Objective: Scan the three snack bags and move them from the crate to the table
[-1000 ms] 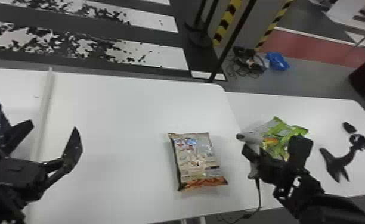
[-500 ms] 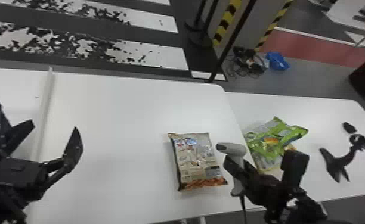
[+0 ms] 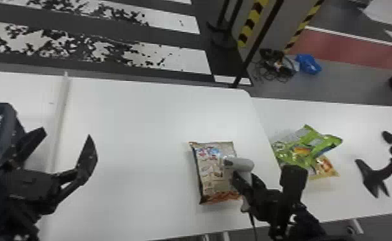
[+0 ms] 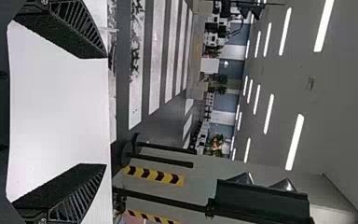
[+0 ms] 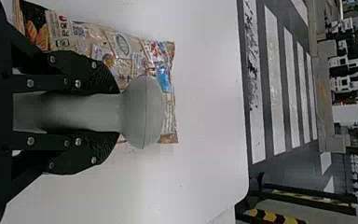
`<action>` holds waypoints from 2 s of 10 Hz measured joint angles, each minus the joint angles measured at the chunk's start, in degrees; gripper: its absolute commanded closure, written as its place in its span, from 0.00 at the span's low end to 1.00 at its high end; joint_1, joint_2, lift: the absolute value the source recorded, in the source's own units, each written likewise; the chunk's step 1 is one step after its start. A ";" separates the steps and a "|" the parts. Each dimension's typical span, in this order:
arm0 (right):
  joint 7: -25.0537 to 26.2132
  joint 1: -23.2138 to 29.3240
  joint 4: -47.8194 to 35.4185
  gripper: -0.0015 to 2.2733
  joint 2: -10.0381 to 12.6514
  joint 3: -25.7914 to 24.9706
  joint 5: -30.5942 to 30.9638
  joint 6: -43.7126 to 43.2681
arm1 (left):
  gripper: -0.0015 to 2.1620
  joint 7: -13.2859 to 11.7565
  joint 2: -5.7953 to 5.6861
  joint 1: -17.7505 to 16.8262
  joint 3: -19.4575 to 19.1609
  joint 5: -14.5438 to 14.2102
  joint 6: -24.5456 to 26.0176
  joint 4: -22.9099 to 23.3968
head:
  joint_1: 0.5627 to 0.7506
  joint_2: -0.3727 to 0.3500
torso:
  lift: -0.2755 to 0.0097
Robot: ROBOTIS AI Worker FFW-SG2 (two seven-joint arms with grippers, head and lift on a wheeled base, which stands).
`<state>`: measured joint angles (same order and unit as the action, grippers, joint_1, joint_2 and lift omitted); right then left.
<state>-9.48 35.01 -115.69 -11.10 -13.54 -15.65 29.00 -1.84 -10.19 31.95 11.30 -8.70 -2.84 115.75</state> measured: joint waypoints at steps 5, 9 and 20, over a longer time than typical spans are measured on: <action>0.66 -0.45 3.85 0.99 -0.93 1.47 1.74 -1.89 | 0.02 -0.01 0.24 -0.55 0.62 0.25 0.34 -0.02 | 0.70 0.07 | 0.75; 1.49 -0.97 -0.65 0.99 -1.22 -1.67 0.32 2.45 | 0.02 -0.01 0.00 -0.10 0.50 0.27 0.34 0.51 | 0.70 0.05 | 0.75; -2.05 -22.23 27.44 0.03 -9.41 -5.18 3.63 4.08 | 0.02 -0.28 0.28 -2.34 0.94 1.68 9.17 1.76 | 0.70 0.03 | 0.75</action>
<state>-11.53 12.78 -88.25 -20.52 -18.72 -12.02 33.08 -2.11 -9.90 29.61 12.24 -7.02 6.34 117.51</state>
